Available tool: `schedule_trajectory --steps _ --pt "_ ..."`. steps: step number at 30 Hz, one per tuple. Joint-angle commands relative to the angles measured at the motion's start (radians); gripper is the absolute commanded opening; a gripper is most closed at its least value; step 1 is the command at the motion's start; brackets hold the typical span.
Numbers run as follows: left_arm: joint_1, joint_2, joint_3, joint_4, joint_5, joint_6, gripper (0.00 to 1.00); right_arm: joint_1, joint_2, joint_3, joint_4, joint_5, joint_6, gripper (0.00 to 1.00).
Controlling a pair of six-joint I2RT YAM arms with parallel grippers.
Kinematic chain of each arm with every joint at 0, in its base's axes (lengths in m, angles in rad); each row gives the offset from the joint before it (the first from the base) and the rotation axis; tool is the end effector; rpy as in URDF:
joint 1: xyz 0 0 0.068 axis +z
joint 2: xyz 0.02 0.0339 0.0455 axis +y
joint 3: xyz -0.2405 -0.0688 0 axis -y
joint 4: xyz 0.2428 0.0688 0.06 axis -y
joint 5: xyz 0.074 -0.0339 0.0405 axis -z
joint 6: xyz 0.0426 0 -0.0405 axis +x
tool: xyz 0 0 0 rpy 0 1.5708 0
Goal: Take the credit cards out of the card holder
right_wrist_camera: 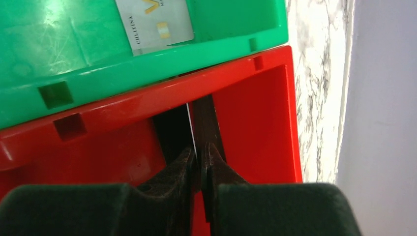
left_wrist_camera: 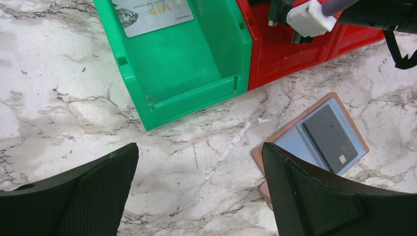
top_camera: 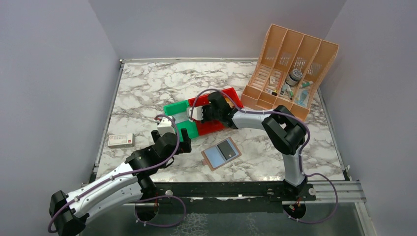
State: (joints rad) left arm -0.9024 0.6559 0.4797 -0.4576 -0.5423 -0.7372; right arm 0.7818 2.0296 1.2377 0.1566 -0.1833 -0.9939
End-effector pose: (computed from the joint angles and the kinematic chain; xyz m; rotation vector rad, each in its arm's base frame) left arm 0.1214 -0.1182 0.2113 -0.1215 2.1224 -0.3795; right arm 0.3018 0.3106 0.1297 -1.7651 1.3048 0.0831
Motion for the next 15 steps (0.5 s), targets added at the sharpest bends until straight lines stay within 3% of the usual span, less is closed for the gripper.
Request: schedule_trajectory --steps 1,5,9,15 --pt "0.008 -0.017 0.010 0.001 0.023 0.021 0.99 0.008 0.015 0.016 -0.030 0.035 -0.037 0.14" --pt "0.007 -0.022 0.005 0.008 0.023 0.016 0.99 0.008 -0.006 -0.005 -0.023 0.040 -0.042 0.22" --pt "0.008 -0.023 0.006 0.011 0.018 0.009 0.99 0.008 -0.022 -0.005 -0.036 0.030 -0.026 0.54" --pt "0.008 -0.093 -0.015 0.022 0.011 -0.014 0.99 0.007 -0.040 -0.014 -0.005 0.028 0.012 0.59"
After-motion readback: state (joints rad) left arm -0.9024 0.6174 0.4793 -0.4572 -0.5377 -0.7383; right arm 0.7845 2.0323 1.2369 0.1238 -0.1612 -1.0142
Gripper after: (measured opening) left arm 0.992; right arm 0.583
